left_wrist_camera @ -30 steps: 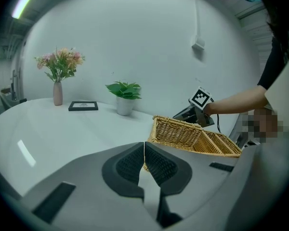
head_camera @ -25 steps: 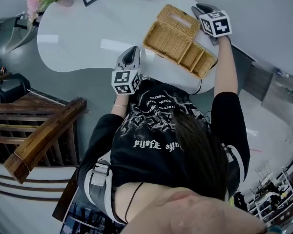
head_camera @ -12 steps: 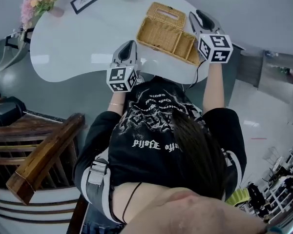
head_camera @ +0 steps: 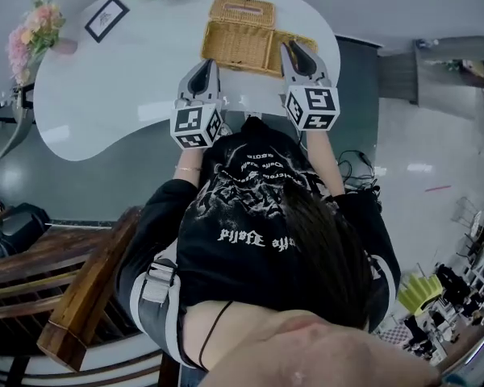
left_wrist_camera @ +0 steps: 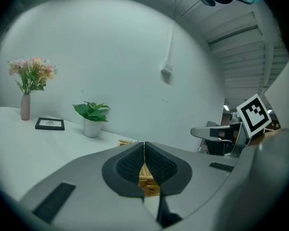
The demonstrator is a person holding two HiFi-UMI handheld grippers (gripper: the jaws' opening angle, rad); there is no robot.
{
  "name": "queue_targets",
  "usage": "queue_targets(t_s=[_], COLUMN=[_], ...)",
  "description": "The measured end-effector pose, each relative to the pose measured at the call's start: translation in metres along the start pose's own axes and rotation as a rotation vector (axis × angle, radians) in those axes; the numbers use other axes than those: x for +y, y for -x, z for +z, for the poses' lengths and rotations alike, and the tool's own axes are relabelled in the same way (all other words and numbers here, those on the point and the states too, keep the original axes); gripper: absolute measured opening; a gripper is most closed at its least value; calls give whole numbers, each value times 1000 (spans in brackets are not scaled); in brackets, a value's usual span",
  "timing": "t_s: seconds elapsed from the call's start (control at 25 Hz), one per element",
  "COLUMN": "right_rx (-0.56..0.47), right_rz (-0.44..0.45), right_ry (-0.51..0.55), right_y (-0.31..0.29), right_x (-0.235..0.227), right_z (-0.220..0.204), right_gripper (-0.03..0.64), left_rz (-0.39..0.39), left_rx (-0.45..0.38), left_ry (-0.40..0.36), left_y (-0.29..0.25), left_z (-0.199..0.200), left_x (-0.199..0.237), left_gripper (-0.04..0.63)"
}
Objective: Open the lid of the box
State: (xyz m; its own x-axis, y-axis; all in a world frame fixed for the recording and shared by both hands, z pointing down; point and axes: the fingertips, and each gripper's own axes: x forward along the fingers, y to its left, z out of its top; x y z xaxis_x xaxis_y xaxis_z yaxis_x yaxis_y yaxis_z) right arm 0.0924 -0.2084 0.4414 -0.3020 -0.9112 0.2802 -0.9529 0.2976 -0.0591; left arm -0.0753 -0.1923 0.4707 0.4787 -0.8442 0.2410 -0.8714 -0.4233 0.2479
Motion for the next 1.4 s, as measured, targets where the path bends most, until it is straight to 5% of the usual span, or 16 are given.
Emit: queue_targets(t_s=[0.4, 1.4], right_rx=[3, 26], right_rz=[-66, -3], right_ry=[36, 33], right_y=[19, 2], right_x=[20, 29], right_z=[-30, -36], right_gripper=[26, 26], left_rz=[-31, -3], left_rx=[-3, 32], left_ry=[-14, -23], left_y=[0, -2], left_z=[-2, -9], left_x=[-10, 1], left_gripper=[25, 25])
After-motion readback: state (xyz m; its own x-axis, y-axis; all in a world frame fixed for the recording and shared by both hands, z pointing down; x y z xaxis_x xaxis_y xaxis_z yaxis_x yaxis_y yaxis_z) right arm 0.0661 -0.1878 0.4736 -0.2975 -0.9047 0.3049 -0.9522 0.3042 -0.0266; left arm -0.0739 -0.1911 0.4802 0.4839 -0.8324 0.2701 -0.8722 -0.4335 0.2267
